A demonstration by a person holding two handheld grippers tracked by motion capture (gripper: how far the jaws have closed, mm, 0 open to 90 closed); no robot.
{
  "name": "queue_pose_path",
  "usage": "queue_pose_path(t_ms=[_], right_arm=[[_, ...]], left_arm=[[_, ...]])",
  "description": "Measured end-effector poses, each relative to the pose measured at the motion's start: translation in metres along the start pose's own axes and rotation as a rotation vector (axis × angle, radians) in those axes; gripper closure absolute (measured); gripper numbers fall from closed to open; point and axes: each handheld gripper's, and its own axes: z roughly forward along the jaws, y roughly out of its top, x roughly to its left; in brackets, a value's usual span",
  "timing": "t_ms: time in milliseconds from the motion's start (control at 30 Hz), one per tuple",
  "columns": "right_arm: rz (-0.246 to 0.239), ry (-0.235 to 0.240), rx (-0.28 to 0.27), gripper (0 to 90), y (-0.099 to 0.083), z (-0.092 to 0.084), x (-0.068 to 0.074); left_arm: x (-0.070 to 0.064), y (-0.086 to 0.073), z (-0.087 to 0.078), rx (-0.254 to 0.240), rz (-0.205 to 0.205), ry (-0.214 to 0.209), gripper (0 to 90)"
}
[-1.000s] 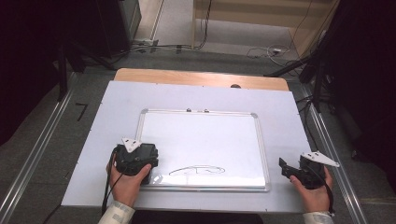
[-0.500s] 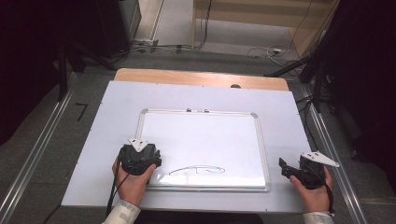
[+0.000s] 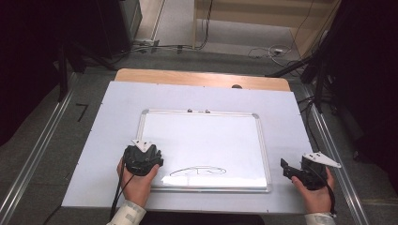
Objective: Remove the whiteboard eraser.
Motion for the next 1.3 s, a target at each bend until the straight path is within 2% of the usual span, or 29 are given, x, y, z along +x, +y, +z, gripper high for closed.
queue_pose_path(t_ms=[100, 300, 500, 567, 700, 733, 1000, 1300], right_arm=[[0.000, 0.000, 0.000, 17.3, 0.000, 0.000, 0.000], [-0.001, -0.004, 0.002, 17.3, 0.000, 0.000, 0.000], [-0.003, -0.003, 0.001, 17.3, 0.000, 0.000, 0.000], [0.000, -0.003, -0.001, 17.3, 0.000, 0.000, 0.000], [-0.004, -0.002, -0.005, 17.3, 0.000, 0.000, 0.000], [-0.004, -0.002, -0.006, 17.3, 0.000, 0.000, 0.000], [-0.008, 0.001, -0.003, 17.3, 0.000, 0.000, 0.001], [-0.006, 0.004, -0.005, 17.3, 0.000, 0.000, 0.000]], left_arm=[[0.000, 0.001, 0.000, 0.003, -0.002, 0.009, 35.9], [0.001, 0.003, 0.000, 0.013, -0.005, -0.012, 40.4], [0.002, 0.004, -0.001, 0.018, -0.001, -0.024, 40.7], [0.002, 0.004, -0.001, 0.021, 0.003, -0.041, 40.7], [0.000, 0.006, -0.005, 0.002, 0.018, -0.047, 40.7], [-0.001, 0.008, -0.010, -0.017, 0.033, -0.041, 40.7], [0.002, 0.010, -0.014, -0.029, 0.015, -0.066, 40.7], [0.001, 0.011, -0.017, -0.033, 0.017, -0.079, 40.7]])
